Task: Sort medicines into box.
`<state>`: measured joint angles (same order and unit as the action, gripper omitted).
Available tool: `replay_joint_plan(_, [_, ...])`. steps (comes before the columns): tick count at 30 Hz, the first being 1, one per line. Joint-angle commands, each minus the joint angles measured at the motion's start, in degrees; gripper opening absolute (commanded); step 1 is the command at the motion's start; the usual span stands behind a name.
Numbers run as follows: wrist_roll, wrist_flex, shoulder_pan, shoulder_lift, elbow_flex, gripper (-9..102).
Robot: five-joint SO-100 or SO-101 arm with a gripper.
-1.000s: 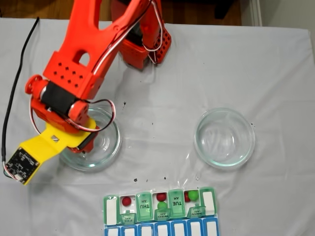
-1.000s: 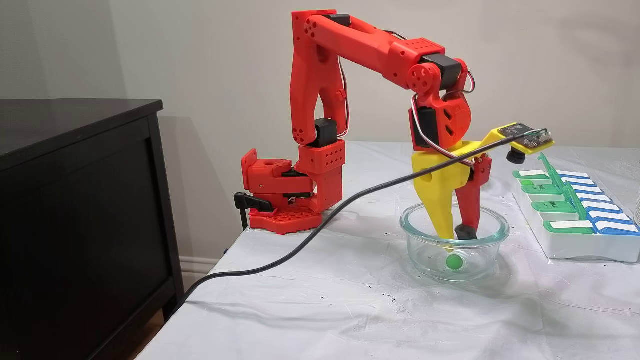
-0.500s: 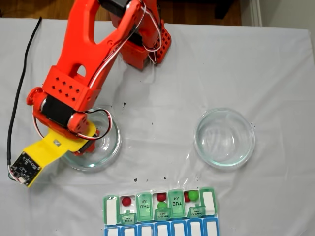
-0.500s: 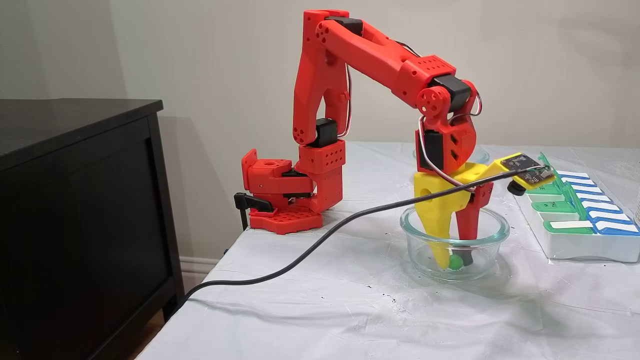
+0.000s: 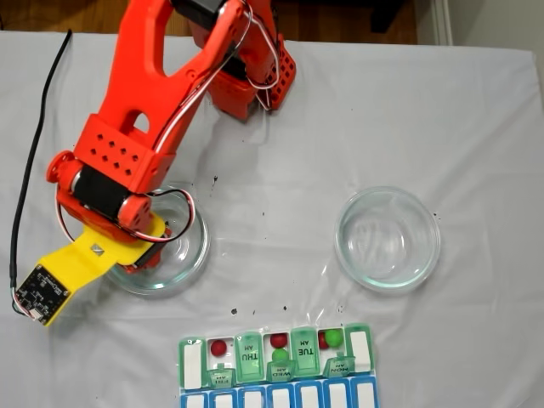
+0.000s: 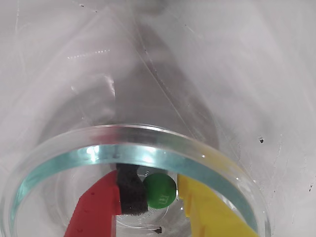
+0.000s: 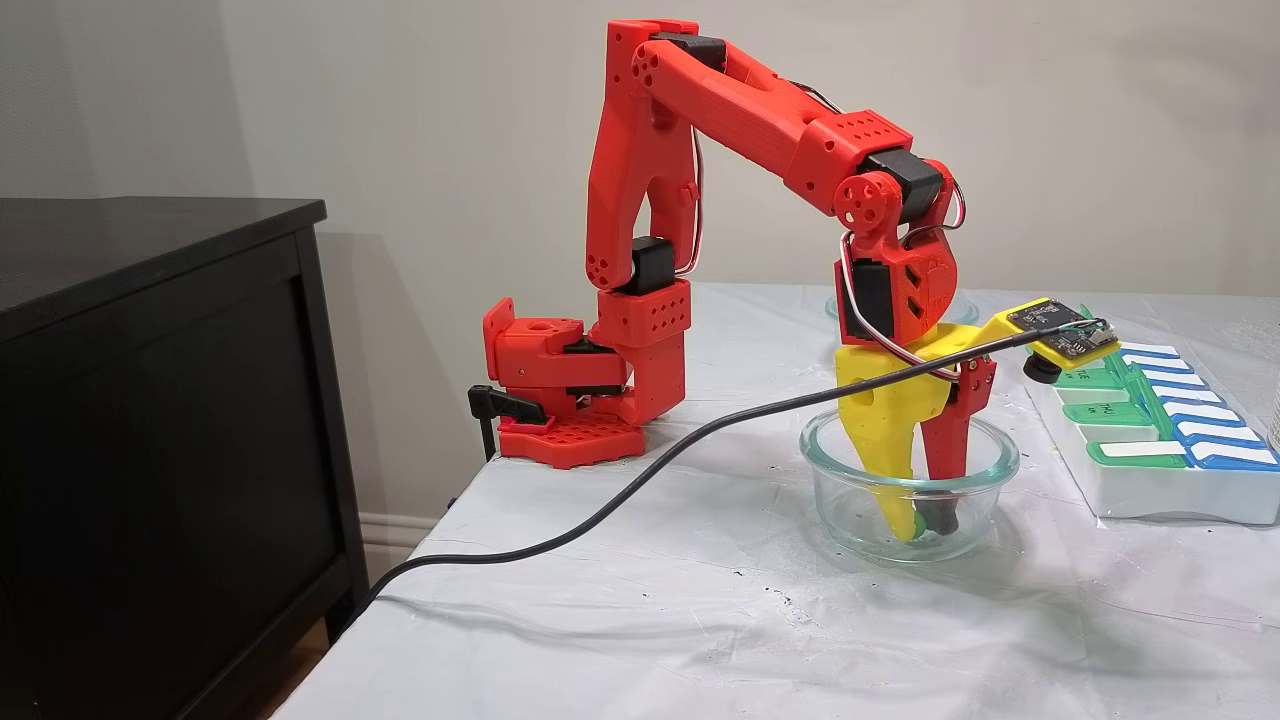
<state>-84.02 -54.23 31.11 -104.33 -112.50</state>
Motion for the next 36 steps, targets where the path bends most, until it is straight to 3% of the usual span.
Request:
replay_joint_plan(1, [-0.8, -0.6, -0.5, -2.4, 1.5, 14])
replay_joint_plan(16, [-0.2, -0.2, -0.7, -2.3, 0.7, 11])
replay_joint_plan(23, [-0.7, -2.0, -1.3, -0.7, 1.9, 0])
replay_joint_plan(28, [0.6, -3.2, -1.2, 0.3, 3.3, 0])
replay_joint_plan(36, [4.2, -8.0, -2.1, -11.5, 3.9, 0])
